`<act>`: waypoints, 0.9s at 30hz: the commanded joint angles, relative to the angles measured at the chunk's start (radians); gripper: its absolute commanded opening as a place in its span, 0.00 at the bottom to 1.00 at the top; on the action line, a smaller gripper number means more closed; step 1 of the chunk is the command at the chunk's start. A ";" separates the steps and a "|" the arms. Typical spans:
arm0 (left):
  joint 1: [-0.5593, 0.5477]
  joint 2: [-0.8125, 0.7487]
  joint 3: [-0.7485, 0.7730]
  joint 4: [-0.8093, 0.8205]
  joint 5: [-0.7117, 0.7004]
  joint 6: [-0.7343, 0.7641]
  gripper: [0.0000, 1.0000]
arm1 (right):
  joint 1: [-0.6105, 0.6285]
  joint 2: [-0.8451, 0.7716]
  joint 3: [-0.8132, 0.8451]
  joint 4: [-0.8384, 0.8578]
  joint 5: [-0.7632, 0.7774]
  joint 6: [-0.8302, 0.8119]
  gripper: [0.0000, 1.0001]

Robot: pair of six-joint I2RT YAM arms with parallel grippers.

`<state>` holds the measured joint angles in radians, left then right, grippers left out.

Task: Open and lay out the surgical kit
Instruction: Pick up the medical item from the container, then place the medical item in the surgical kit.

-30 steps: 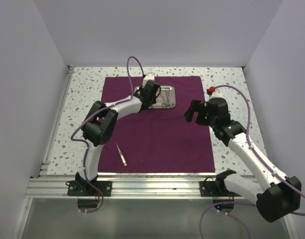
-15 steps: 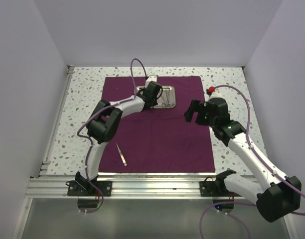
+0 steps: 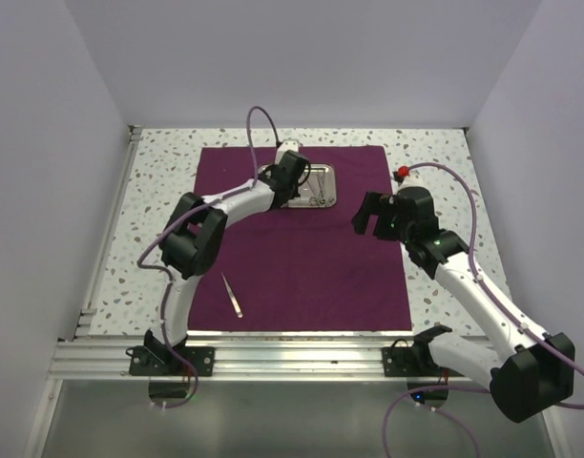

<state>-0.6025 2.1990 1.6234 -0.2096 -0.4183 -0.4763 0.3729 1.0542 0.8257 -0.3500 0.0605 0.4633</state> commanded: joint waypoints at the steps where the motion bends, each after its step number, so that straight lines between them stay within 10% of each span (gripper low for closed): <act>1: -0.005 -0.192 -0.019 -0.010 -0.068 0.027 0.00 | 0.004 0.000 0.003 0.037 0.002 0.009 0.96; 13: -0.196 -0.856 -0.761 -0.204 -0.322 -0.301 0.00 | 0.012 -0.028 0.000 0.029 0.002 0.009 0.96; 27: -0.442 -1.067 -1.066 -0.436 -0.313 -0.824 0.00 | 0.014 -0.065 -0.003 0.011 0.036 -0.002 0.96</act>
<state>-1.0058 1.1332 0.5766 -0.6212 -0.7036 -1.1328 0.3813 1.0126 0.8257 -0.3492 0.0700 0.4629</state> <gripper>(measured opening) 0.031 0.966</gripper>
